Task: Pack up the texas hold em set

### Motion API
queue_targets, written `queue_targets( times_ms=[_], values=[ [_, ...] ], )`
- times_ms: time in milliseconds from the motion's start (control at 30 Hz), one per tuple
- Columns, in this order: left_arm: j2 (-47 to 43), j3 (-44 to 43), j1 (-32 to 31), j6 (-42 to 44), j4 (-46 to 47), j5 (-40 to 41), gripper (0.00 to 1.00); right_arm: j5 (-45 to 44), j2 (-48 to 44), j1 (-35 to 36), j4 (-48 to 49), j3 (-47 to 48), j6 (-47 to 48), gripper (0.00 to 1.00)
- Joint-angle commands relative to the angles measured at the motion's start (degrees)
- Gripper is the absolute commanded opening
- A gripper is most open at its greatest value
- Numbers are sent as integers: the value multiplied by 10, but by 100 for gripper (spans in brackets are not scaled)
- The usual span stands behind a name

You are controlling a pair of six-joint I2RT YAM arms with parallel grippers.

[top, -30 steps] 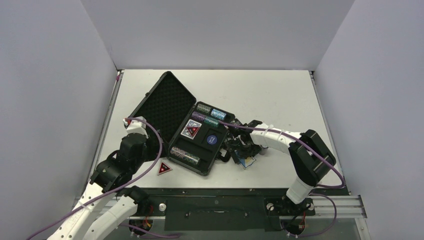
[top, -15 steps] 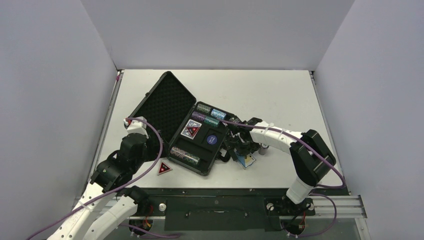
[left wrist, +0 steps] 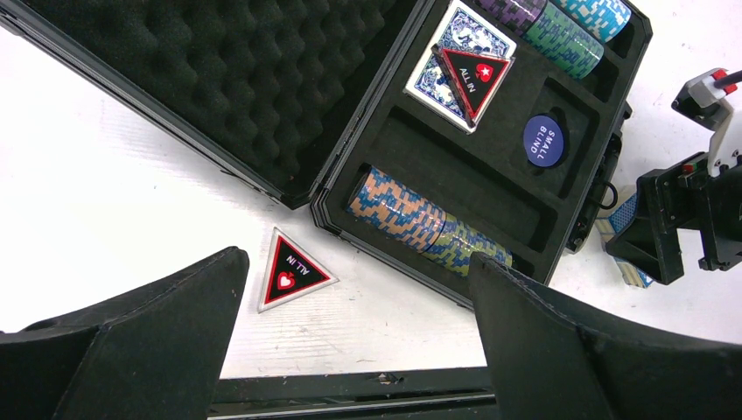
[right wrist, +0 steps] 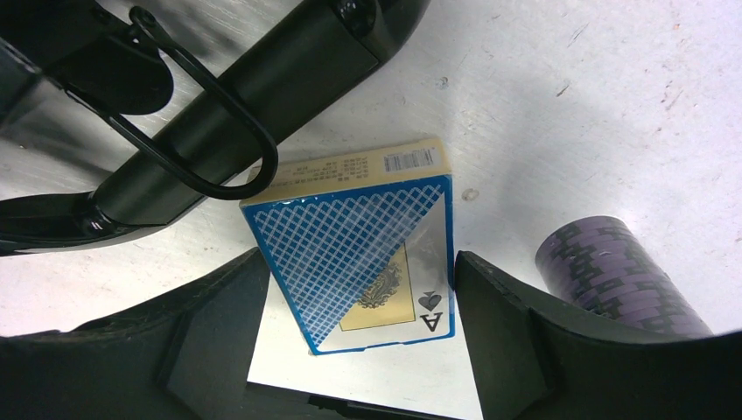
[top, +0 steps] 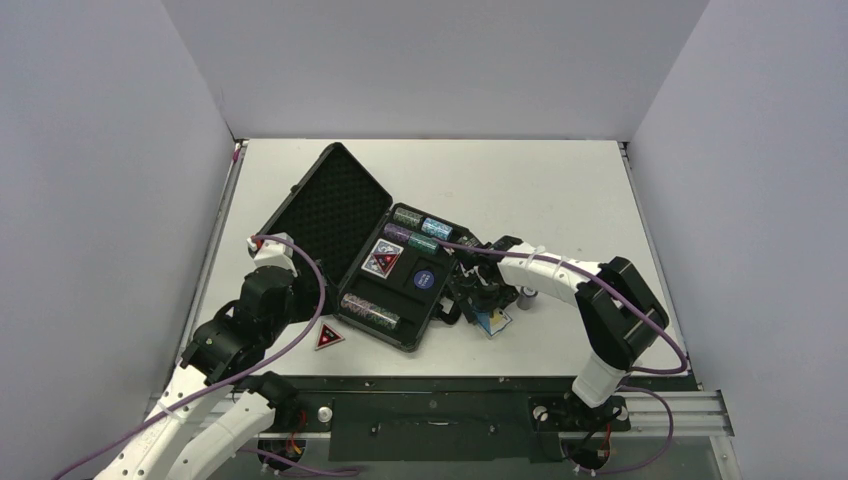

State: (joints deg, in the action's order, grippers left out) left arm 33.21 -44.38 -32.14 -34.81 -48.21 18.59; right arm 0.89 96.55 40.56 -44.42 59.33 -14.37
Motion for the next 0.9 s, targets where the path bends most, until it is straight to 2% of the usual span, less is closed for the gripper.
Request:
queue_targets(
  times_ms=[0, 667, 733, 867],
  values=[
    [1, 0, 3, 8, 23, -6, 96, 0, 1, 1, 12, -3, 0, 73],
    [-2, 1, 3, 8, 23, -7, 96, -6, 12, 1, 13, -9, -8, 73],
    [-3, 0, 2, 8, 23, -7, 96, -6, 11, 1, 12, -9, -7, 70],
    [-5, 0, 3, 9, 24, -7, 96, -4, 11, 1, 9, -8, -9, 58]
  ],
)
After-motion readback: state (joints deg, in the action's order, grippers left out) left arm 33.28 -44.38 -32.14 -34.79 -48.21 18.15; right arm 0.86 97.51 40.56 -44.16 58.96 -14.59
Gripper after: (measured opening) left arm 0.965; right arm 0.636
